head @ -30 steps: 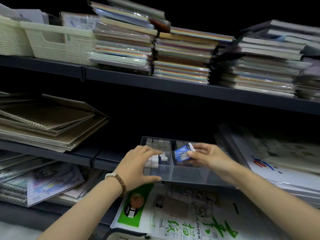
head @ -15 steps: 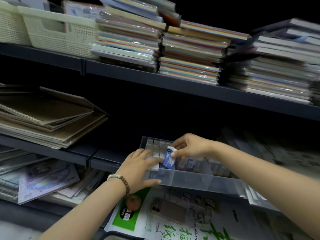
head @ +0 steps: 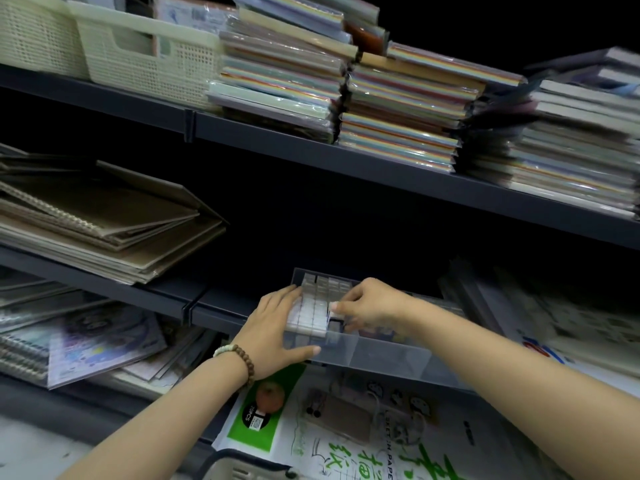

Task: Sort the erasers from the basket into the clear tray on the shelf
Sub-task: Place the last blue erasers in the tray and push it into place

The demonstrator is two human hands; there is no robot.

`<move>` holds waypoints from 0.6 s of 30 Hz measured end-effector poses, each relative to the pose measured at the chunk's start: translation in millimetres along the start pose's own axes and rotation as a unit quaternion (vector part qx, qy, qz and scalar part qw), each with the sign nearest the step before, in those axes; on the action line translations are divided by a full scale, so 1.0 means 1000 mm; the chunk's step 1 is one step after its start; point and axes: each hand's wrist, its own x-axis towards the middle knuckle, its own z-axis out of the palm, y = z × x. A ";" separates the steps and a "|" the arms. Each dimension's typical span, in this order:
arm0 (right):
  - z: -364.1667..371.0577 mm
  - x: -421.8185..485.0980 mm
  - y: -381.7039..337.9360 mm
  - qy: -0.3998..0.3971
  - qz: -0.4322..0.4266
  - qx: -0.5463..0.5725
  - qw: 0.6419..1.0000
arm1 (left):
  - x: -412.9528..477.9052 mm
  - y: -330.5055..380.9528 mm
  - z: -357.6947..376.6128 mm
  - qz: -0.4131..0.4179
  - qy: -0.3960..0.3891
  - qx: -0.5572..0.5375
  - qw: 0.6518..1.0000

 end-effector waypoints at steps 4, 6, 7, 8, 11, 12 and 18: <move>-0.002 0.004 -0.004 0.009 0.055 0.035 0.998 | -0.008 -0.005 -0.001 -0.045 -0.009 -0.054 0.997; 0.003 0.005 -0.006 0.021 0.063 0.045 0.997 | -0.012 -0.006 -0.001 -0.058 -0.021 -0.057 0.996; 0.007 0.004 -0.006 0.027 0.066 0.040 0.997 | -0.013 -0.007 -0.001 -0.063 -0.026 -0.057 0.996; 0.010 0.003 -0.005 0.034 0.069 0.035 0.996 | -0.014 -0.007 -0.001 -0.068 -0.031 -0.058 0.996; 0.009 0.003 -0.003 0.052 0.078 0.031 0.995 | -0.018 -0.008 -0.002 -0.074 -0.041 -0.061 0.995; 0.004 0.004 -0.004 0.058 0.079 0.035 0.995 | -0.019 -0.008 -0.003 -0.074 -0.042 -0.063 0.994; 0.005 0.007 -0.002 0.076 0.053 0.094 0.991 | -0.020 -0.005 -0.012 -0.006 0.014 -0.011 1.000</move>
